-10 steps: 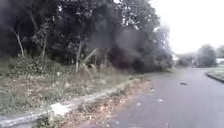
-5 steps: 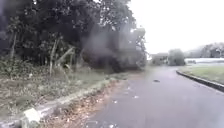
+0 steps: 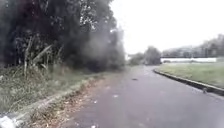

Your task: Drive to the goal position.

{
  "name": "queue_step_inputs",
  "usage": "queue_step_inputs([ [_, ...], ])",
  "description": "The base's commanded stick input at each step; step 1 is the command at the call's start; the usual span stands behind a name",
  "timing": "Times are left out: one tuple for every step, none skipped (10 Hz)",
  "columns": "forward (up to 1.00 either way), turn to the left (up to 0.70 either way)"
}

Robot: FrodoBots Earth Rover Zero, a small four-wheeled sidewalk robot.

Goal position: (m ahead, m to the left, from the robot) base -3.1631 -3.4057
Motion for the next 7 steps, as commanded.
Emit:
queue_step_inputs([
  [0.0,0.0],
  [0.0,0.0],
  [0.0,0.0],
  [0.0,0.0],
  [0.0,0.0],
  [0.0,0.0],
  [0.0,0.0],
])
